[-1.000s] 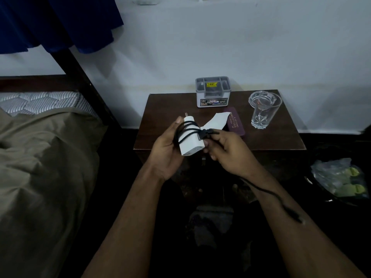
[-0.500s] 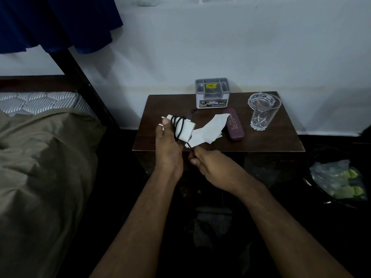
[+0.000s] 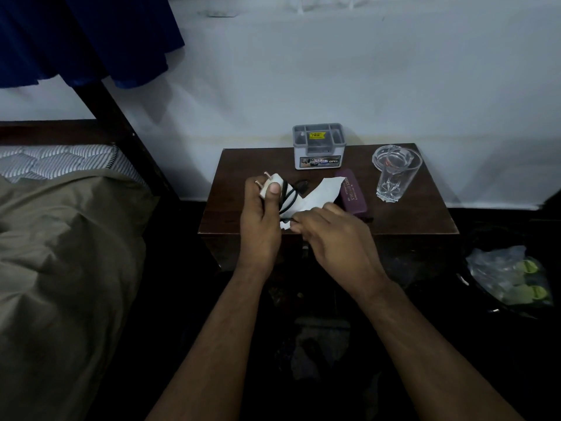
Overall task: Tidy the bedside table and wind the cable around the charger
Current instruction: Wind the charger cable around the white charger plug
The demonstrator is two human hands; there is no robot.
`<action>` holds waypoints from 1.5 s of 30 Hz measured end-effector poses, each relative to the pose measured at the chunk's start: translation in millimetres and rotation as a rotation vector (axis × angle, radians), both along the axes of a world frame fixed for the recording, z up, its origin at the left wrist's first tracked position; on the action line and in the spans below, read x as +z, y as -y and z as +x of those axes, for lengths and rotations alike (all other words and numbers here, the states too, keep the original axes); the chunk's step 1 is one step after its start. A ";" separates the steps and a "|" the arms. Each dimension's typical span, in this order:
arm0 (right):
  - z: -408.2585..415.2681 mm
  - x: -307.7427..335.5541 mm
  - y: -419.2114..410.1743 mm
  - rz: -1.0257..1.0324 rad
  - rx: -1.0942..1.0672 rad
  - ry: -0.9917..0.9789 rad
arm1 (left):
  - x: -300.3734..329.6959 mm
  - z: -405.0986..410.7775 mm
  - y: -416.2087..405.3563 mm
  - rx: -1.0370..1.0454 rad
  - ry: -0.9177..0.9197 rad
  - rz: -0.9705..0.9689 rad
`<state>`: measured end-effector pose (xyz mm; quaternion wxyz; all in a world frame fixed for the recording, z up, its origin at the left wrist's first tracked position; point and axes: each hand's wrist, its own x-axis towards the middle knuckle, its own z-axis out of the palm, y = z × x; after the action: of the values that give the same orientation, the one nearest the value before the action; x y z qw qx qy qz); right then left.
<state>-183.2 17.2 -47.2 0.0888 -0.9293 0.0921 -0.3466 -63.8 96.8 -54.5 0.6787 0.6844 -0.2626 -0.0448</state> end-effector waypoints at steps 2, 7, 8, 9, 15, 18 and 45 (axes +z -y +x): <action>-1.5 2.9 8.9 -0.011 -0.043 0.046 | -0.2 -2.9 0.2 -0.071 -0.021 -0.008; -8.8 6.7 19.8 0.086 -0.115 0.174 | -1.6 -6.1 3.4 -0.200 -0.101 -0.021; -9.1 7.3 20.8 0.129 -0.112 0.187 | -1.8 -5.7 4.2 -0.204 -0.135 -0.032; -9.2 7.8 21.8 0.156 -0.137 0.193 | -1.9 -5.0 5.0 -0.204 -0.179 -0.041; -10.1 9.5 25.4 0.166 -0.407 0.060 | -1.9 -5.8 7.3 -0.200 -0.219 -0.019; -9.1 6.5 25.7 0.441 -0.354 -0.008 | -1.1 -6.7 4.9 -0.182 -0.152 -0.024; -4.6 16.0 14.7 1.641 0.196 0.321 | -2.5 3.7 5.0 0.092 0.090 0.038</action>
<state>-187.8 2.5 -31.2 0.7779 -0.5131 0.2200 -0.2884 -60.1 91.7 -57.0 0.6546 0.7096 -0.2605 0.0123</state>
